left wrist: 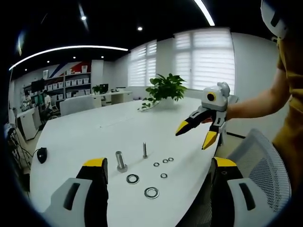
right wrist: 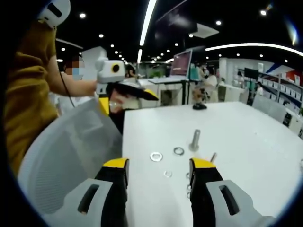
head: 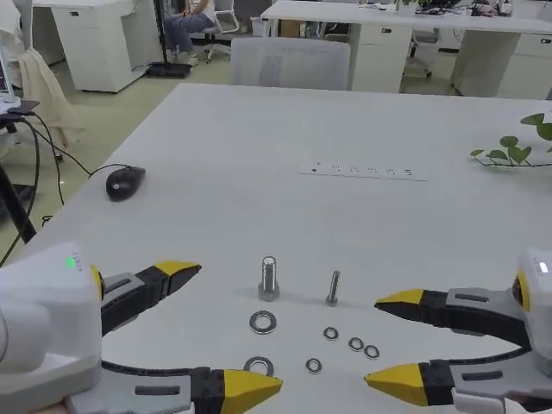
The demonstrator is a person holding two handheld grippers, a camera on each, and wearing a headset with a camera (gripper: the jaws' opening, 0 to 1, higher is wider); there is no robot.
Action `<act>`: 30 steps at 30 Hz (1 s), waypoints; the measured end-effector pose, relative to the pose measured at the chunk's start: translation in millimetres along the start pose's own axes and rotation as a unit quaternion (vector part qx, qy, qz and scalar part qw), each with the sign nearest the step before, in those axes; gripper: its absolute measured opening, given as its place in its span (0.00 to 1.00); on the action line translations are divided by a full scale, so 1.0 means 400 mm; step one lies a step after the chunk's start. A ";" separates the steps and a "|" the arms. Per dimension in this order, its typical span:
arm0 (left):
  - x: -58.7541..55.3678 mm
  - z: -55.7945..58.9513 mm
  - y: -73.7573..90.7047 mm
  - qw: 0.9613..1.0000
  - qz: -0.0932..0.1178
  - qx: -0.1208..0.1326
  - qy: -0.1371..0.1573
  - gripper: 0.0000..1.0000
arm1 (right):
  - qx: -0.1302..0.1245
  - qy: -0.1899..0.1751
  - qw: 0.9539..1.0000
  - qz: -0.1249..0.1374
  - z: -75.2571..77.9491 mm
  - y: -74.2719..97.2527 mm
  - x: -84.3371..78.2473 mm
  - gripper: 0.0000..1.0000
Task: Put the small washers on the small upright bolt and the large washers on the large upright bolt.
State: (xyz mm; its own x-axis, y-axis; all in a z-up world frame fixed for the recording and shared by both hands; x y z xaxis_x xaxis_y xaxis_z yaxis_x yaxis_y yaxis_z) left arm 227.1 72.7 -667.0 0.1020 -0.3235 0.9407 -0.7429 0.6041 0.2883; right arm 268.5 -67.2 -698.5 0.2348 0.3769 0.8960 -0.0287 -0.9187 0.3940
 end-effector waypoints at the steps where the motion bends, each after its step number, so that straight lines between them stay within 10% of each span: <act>1: -0.003 -0.002 -0.002 1.000 -0.002 0.000 0.000 0.90 | 0.000 -0.001 1.000 -0.002 0.001 -0.001 -0.002 0.53; 30: -0.020 -0.018 -0.022 1.000 -0.005 -0.005 0.004 0.90 | 0.000 0.001 0.999 -0.052 0.074 -0.017 -0.030 0.50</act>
State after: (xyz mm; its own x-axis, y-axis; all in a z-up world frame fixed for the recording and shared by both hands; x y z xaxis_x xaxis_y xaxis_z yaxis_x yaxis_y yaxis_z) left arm 237.6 75.1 -675.8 0.1145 -0.3241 0.9391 -0.7348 0.6085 0.2996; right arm 294.5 -68.8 -718.1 0.2341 0.4702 0.8510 -0.0051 -0.8747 0.4847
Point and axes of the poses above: the centre of the closed fingertips' face, and the gripper's own axes: y roughly backward along the fingers, z roughly to its right, x roughly out of its top, the point moved 2 cm from there along y, roughly backward along the fingers, and after that the axes turned 13 degrees about -y, right-handed, at the moved point
